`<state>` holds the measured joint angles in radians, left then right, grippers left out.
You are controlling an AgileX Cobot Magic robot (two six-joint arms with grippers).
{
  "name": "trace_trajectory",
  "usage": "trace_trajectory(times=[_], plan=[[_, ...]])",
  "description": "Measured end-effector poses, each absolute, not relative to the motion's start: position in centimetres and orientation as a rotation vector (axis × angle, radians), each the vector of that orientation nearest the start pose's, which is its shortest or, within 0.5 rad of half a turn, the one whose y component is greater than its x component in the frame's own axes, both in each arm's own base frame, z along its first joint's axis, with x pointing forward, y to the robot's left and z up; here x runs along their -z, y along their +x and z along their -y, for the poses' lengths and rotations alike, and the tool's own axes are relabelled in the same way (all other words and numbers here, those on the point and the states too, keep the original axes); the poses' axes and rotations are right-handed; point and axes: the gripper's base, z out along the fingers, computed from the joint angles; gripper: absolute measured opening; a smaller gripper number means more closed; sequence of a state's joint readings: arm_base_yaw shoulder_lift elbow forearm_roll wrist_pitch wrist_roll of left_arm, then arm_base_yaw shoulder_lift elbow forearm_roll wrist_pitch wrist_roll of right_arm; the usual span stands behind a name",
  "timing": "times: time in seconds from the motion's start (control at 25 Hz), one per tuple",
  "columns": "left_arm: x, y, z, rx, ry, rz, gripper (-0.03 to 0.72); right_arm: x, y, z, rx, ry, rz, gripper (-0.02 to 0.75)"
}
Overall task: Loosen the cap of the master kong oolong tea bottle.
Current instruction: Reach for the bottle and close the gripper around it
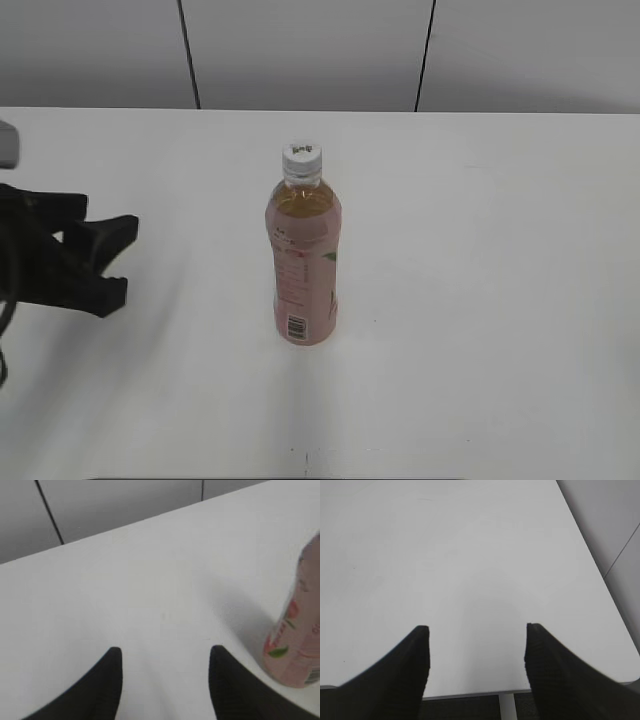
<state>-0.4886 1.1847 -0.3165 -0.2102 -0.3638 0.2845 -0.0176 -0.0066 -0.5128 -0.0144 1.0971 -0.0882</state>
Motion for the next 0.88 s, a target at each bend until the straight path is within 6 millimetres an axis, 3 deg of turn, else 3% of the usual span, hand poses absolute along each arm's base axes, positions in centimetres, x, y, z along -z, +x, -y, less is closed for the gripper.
trace_trajectory(times=[0.28, 0.6, 0.88], plan=[[-17.0, 19.1, 11.9, 0.295, 0.628, -1.953, 0.352, -27.8, -0.9, 0.1, 0.083, -0.072, -2.061, 0.459], [-15.7, 19.3, 13.2, 0.41, 0.688, -1.876, 0.358, -27.8, -0.9, 0.1, 0.083, -0.072, -2.061, 0.459], [-14.9, 18.2, 13.7, 0.519, 0.75, -1.714, 0.475, -27.8, -0.9, 0.1, 0.083, -0.072, -2.061, 0.459]])
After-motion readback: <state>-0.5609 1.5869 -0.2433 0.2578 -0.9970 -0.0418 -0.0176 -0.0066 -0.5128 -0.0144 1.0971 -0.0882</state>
